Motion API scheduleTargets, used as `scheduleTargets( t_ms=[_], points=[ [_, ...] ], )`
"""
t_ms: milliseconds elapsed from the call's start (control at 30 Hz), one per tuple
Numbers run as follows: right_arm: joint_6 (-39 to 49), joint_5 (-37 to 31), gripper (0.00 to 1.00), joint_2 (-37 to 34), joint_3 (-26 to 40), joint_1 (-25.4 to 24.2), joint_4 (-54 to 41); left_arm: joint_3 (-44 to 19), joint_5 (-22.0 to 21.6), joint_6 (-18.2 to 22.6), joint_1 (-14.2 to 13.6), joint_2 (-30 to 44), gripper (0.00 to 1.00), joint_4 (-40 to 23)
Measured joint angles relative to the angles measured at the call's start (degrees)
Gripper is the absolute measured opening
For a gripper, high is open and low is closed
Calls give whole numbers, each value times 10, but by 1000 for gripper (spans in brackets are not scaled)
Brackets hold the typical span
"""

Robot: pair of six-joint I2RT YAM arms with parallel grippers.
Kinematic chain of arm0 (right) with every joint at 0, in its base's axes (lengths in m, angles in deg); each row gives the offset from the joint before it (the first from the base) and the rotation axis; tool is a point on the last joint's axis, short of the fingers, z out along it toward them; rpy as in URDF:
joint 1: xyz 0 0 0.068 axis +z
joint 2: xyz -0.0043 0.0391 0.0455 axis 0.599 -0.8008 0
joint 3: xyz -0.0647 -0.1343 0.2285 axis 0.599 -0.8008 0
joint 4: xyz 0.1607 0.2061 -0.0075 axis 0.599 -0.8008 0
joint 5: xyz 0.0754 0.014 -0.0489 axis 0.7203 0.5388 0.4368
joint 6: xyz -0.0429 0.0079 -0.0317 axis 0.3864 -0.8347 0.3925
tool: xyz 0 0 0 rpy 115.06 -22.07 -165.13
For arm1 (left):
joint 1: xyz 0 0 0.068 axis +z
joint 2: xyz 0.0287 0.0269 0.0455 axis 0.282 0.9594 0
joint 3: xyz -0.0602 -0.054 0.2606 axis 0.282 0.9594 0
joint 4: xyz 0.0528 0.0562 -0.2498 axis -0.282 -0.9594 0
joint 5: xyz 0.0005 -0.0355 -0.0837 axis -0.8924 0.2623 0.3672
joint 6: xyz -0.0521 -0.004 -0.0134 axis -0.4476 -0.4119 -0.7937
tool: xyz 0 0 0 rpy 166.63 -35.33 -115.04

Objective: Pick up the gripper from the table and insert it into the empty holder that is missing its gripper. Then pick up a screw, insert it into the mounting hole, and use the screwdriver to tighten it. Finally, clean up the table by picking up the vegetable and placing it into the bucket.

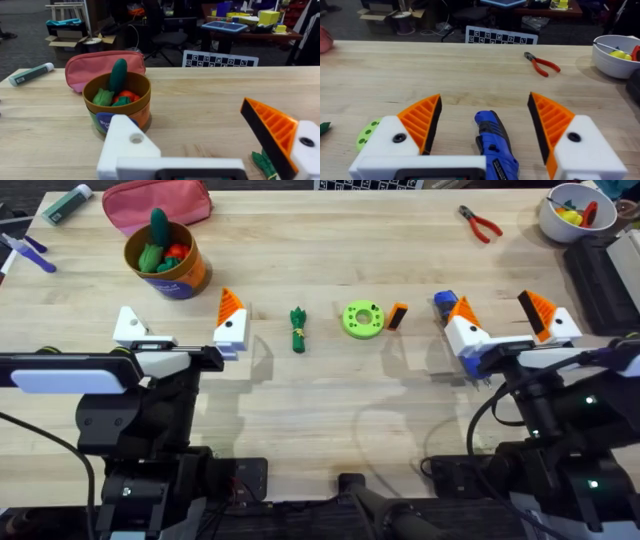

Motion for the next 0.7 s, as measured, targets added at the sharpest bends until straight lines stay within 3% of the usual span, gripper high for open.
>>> scheduleTargets(
  t_ms=[267,467,600,700],
  points=[
    [0,1,992,0,0,0,4,0,0,0,0,0,986,2],
    [0,2,994,0,2,0,55,-4,0,-1,0,0,985,43],
    [0,2,994,-2,40,0,36,-62,0,-3,0,8,985,-66],
    [0,4,994,-15,114,0,-15,-163,-1,-14,0,52,986,-168]
  ],
)
